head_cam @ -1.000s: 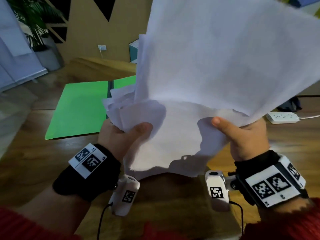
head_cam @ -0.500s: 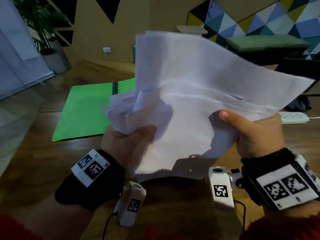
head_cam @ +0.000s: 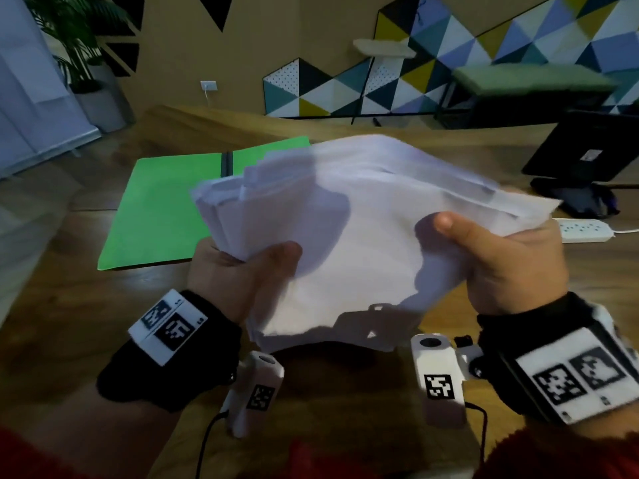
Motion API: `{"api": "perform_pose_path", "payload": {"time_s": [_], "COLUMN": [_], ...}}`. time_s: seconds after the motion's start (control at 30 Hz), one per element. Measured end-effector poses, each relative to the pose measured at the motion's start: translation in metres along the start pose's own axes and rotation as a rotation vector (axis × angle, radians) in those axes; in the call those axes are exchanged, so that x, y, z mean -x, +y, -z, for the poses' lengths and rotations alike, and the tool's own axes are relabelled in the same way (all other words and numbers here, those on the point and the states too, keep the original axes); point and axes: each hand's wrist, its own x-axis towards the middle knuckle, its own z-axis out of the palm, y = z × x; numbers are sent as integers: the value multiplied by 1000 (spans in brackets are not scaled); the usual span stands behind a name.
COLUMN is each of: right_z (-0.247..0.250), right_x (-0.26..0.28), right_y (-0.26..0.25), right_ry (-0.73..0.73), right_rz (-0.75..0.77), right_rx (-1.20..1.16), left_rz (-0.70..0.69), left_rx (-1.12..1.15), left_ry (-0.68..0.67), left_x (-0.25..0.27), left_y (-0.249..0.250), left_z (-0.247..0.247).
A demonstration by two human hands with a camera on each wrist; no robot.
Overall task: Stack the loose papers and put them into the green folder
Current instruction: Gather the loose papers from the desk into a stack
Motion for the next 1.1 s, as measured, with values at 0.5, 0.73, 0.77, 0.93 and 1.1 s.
{"api": "perform_pose_path", "payload": {"time_s": [0.5, 0.73, 0.77, 0.93, 1.1], "right_z": [6, 11, 14, 21, 11], "right_x": [-20, -13, -12, -1, -4], "right_y": [2, 10, 12, 18, 23], "right_ry": [93, 184, 189, -121, -225], "right_rz": [-57, -32, -44, -116, -63], "right_rx": [-80, 47, 37, 98, 144], "left_rz": [-29, -54, -50, -30, -35], "left_rx": [20, -26, -39, -52, 51], "left_ry": [-134, -140, -123, -114, -207], "left_x": [-27, -19, -18, -15, -18], "left_y": [-19, -16, -16, -12, -15], "left_z": [15, 14, 15, 13, 14]}}
